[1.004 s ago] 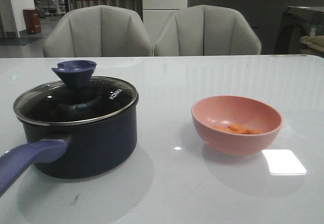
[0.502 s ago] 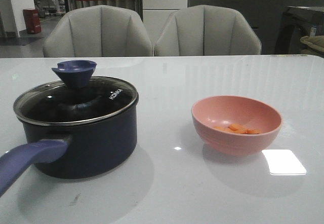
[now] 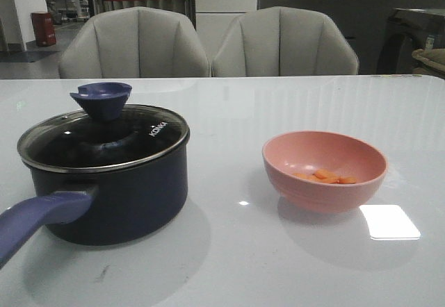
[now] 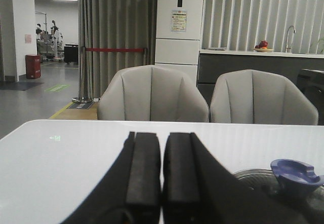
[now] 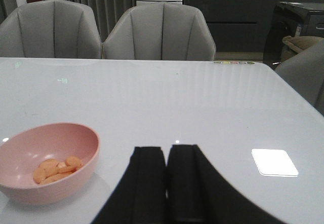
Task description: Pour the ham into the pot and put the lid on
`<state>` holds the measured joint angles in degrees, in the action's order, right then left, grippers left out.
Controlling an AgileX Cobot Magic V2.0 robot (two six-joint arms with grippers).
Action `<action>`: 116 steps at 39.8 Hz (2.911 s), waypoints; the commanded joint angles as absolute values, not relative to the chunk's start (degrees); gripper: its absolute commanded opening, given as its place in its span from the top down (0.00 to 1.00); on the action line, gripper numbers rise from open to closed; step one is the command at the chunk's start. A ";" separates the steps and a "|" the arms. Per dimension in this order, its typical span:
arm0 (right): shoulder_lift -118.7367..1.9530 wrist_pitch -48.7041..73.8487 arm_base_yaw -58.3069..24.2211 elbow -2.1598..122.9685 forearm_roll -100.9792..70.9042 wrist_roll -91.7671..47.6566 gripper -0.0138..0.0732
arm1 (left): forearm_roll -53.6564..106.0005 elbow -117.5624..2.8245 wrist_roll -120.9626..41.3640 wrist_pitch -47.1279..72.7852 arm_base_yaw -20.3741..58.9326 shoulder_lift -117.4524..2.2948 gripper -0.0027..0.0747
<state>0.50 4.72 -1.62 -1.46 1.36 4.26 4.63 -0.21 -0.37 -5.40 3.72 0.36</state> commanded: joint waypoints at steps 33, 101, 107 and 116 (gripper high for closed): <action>1.63 0.00 -1.62 -2.10 1.99 4.10 0.68 | 5.66 -24.09 0.32 20.39 3.81 -23.91 0.82; 1.63 0.00 -1.62 -2.10 1.99 4.10 0.68 | 7.71 -60.49 5.50 44.76 18.52 -68.67 0.22; 1.63 0.00 -1.62 -2.10 1.99 4.10 0.68 | 7.71 -63.75 6.75 44.76 22.18 -75.21 0.22; 1.68 0.00 -1.62 -2.10 1.99 4.10 0.68 | 7.23 -70.06 8.67 44.76 25.33 -82.91 0.22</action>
<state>0.50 4.72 -1.62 -1.46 1.36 4.26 6.77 -66.30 7.18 47.20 24.44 -82.50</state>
